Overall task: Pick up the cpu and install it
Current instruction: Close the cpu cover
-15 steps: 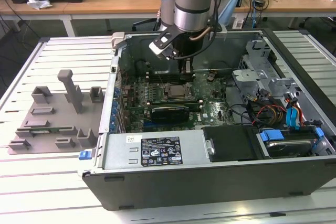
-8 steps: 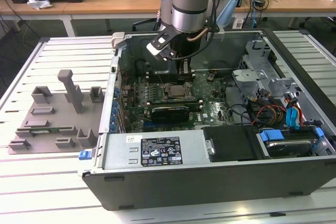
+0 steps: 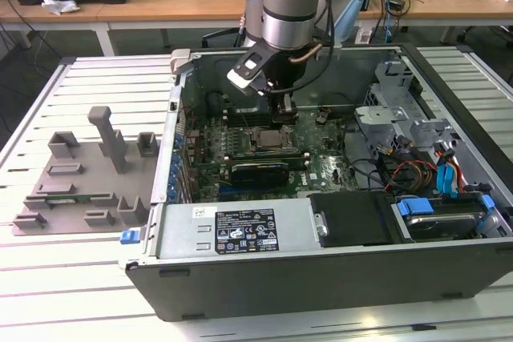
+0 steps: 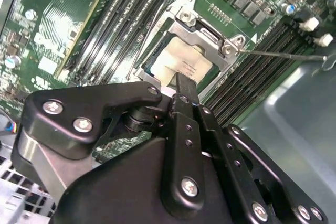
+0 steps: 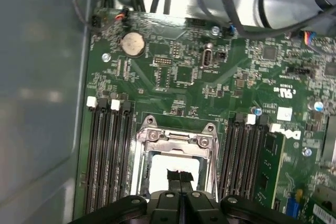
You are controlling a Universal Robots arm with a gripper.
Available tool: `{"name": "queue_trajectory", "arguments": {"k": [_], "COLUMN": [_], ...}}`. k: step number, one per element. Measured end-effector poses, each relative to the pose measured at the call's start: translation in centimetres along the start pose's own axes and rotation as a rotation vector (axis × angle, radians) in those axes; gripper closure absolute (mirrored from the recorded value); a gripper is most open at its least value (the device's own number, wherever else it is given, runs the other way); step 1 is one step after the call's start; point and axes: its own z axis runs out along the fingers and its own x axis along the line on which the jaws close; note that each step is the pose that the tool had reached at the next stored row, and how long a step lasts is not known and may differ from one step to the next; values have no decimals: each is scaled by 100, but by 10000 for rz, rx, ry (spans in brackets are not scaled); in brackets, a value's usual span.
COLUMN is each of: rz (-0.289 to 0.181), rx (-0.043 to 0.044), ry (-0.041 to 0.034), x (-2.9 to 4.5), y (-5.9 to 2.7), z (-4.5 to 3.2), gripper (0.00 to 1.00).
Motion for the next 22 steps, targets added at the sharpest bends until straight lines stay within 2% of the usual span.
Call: {"name": "queue_trajectory", "arguments": {"k": [5,6,11,13,22], "rz": [-868,-1294,-2355,-3061,-5062], "rx": [7,11,20,26,44], "ry": [-40,-60,-108,-141,-234], "x": [0,0,0,0,0], "y": [0,0,-1,-2,-2], "z": [0,0,0,0,0], "gripper": [89,89,89,89,89]}}
